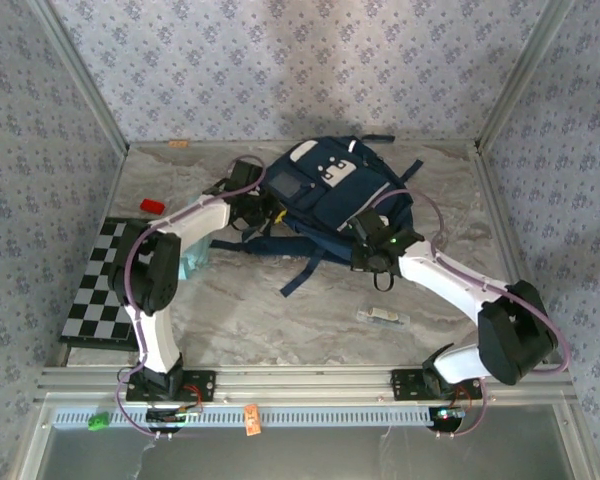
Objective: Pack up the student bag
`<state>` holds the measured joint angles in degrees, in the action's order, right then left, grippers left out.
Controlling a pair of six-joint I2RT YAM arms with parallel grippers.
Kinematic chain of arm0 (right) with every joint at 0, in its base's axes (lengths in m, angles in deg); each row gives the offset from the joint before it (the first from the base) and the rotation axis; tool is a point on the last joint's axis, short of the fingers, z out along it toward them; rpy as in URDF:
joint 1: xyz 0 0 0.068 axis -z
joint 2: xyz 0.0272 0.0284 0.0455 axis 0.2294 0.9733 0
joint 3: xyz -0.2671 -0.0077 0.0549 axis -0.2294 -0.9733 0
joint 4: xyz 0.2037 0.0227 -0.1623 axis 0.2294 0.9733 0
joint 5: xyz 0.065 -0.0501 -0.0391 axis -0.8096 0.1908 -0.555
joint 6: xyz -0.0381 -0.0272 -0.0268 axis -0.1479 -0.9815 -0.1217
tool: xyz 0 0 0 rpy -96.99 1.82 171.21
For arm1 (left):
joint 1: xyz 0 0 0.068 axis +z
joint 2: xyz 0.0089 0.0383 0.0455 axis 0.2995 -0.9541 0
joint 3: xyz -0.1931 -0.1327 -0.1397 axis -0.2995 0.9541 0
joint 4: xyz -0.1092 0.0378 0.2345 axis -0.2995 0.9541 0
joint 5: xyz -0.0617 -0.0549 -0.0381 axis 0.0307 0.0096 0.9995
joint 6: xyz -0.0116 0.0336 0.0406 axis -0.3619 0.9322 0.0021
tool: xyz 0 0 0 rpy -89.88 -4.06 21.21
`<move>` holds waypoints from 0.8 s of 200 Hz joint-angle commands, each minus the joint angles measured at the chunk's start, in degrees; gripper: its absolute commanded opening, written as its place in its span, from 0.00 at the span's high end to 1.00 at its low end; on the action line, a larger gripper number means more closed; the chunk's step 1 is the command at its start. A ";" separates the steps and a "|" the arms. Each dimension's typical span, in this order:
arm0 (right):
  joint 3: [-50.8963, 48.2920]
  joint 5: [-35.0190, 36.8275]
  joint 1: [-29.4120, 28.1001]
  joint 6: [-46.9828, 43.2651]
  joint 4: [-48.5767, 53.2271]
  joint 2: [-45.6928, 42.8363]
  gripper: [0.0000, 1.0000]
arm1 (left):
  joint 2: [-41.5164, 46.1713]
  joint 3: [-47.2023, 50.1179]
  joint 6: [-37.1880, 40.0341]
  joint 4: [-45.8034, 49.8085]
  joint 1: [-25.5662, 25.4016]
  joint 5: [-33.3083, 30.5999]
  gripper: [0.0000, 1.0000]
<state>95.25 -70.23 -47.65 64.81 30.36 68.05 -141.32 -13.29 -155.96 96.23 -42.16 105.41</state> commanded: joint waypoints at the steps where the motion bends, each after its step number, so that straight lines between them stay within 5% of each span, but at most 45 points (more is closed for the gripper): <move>1: 2.12 -4.39 -2.76 -3.90 2.40 0.77 1.00 | -4.76 -6.57 4.24 -0.78 2.82 -1.29 1.00; 31: 6.10 -10.34 -5.33 -4.04 -2.27 6.81 1.00 | -8.76 -12.39 8.27 0.92 3.71 1.42 0.95; 66: 6.49 -11.90 -5.51 -2.87 -6.41 9.84 1.00 | -3.92 -6.08 10.09 -0.02 3.66 4.28 0.62; 112: 5.58 -12.00 -5.44 -0.75 -7.50 10.62 1.00 | 9.11 16.94 -4.86 -14.24 -0.88 2.66 0.45; 160: 4.65 -11.59 -5.77 -0.74 -7.10 10.31 1.00 | 7.90 19.01 -15.19 -23.20 -9.79 0.73 0.38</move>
<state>100.13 -81.23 -52.94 63.21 23.76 78.43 -132.60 7.03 -164.31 81.70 -48.81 107.18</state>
